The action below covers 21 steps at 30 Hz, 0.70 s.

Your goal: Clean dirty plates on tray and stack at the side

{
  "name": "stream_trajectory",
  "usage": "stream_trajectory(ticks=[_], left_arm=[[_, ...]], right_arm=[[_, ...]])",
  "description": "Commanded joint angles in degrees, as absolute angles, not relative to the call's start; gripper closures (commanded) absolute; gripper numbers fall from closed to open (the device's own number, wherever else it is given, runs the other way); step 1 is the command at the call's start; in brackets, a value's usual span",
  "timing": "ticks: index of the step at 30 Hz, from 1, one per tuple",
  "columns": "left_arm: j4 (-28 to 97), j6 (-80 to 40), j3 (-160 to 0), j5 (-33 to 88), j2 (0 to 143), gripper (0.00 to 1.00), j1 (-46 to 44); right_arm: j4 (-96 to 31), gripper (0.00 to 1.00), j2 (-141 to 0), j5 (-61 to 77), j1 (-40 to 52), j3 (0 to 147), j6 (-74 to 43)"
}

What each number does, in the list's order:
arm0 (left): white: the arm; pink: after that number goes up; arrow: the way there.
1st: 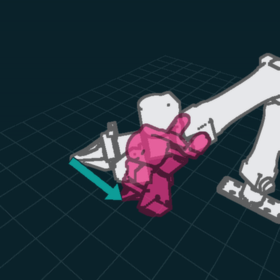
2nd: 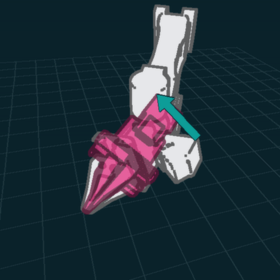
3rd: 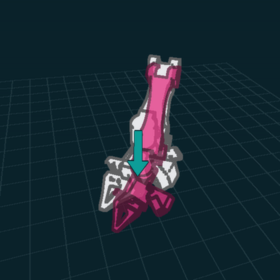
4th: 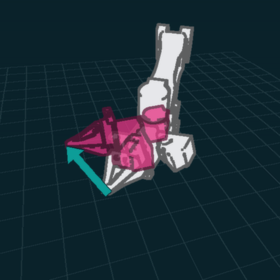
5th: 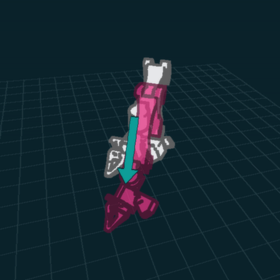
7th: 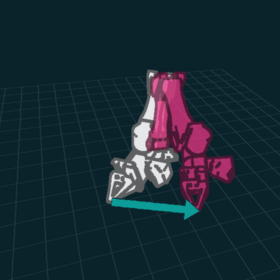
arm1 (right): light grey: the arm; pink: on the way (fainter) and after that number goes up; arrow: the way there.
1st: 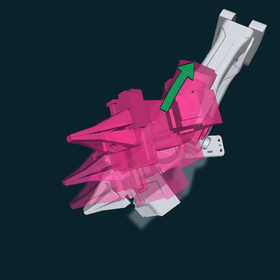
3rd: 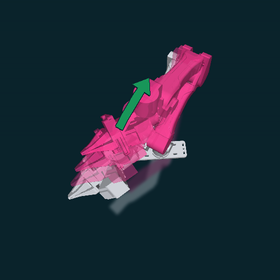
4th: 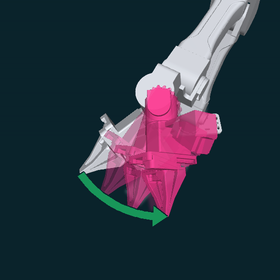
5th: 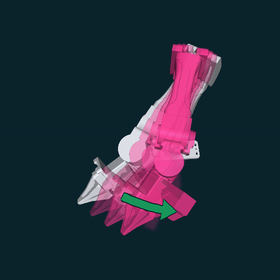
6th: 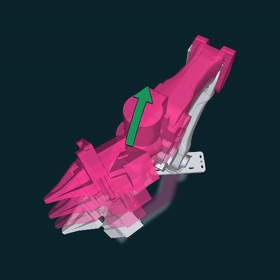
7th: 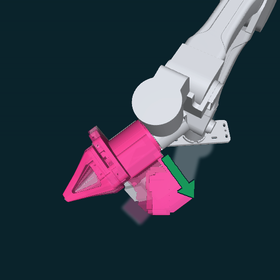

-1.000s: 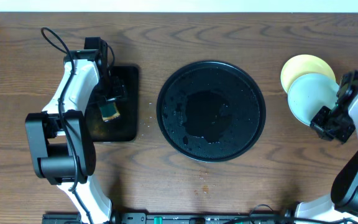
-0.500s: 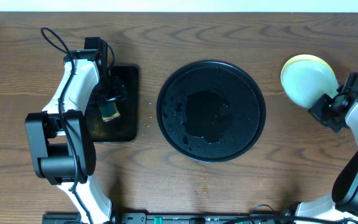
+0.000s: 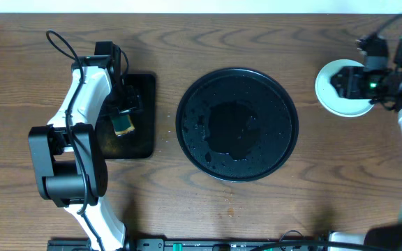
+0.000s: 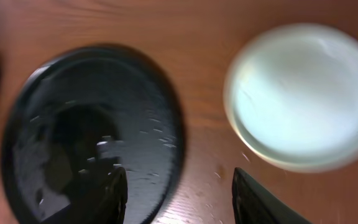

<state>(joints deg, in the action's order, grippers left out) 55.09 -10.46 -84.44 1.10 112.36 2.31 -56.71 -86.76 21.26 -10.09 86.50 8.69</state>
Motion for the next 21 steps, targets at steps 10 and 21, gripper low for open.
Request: stream_trajectory(ticks=[10, 21], left_arm=[[55.2, -10.1, -84.4, 0.4, 112.4, 0.17, 2.5], [55.2, -10.1, -84.4, 0.4, 112.4, 0.17, 2.5]], right_arm=[[-56.6, 0.01, -76.5, 21.4, 1.5, 87.7, 13.8], [-57.2, 0.01, -75.8, 16.7, 1.4, 87.5, 13.8]])
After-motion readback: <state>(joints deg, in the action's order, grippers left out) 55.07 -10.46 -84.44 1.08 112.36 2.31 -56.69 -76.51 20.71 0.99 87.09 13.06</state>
